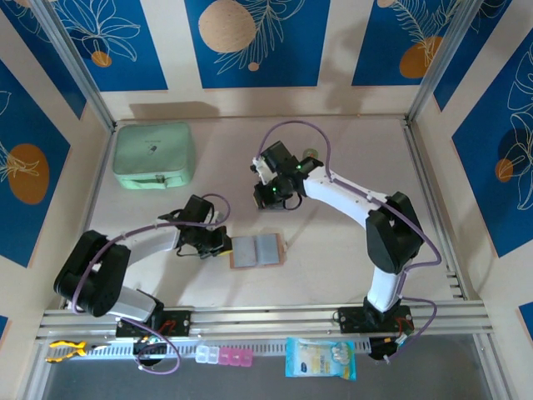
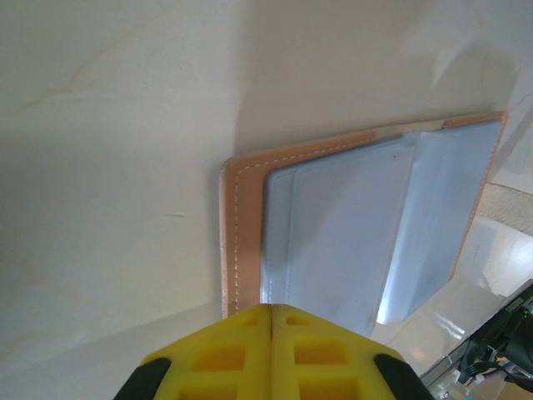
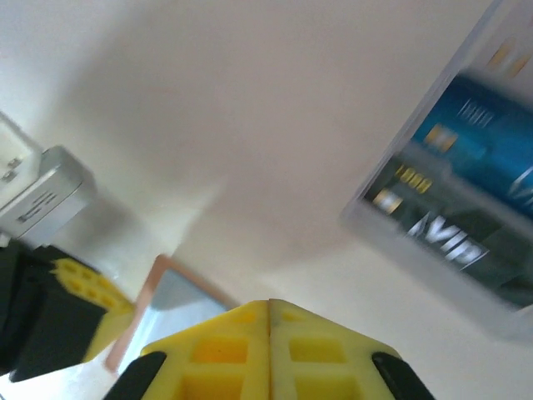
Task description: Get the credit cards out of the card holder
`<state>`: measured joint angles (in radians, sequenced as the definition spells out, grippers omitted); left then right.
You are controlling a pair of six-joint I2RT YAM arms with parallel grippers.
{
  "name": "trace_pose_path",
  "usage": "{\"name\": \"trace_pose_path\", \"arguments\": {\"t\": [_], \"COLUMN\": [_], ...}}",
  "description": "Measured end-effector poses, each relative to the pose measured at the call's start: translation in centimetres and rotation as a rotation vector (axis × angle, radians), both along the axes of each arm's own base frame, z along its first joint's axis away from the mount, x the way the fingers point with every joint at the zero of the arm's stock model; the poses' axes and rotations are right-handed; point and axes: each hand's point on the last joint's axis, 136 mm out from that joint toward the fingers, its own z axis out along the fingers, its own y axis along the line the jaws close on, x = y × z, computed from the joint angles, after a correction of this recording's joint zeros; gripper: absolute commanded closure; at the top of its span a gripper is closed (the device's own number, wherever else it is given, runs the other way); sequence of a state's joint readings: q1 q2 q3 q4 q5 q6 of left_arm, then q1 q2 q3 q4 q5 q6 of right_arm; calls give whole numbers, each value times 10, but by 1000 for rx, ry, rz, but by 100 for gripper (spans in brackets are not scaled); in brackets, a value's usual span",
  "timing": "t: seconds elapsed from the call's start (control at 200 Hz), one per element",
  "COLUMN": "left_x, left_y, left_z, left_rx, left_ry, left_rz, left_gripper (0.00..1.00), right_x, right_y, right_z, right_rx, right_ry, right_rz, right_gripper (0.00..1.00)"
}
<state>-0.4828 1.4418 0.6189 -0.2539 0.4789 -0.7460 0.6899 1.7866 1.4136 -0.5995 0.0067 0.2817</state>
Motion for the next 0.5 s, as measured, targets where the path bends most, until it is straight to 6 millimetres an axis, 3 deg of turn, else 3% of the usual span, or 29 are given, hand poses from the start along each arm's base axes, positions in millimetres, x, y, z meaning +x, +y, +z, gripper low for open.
{"name": "trace_pose_path", "arguments": {"t": [0.285, 0.5], "left_x": [-3, -3], "left_y": [0, 0], "left_z": [-11, -11], "left_rx": [9, 11], "left_ry": [19, 17], "left_rz": [-2, -4], "left_gripper": [100, 100], "right_x": [-50, -81], "right_y": [10, 19], "right_z": [-27, -51], "right_rx": [55, 66], "right_ry": [198, 304], "right_rz": [-111, -152], "right_gripper": [100, 94]}}
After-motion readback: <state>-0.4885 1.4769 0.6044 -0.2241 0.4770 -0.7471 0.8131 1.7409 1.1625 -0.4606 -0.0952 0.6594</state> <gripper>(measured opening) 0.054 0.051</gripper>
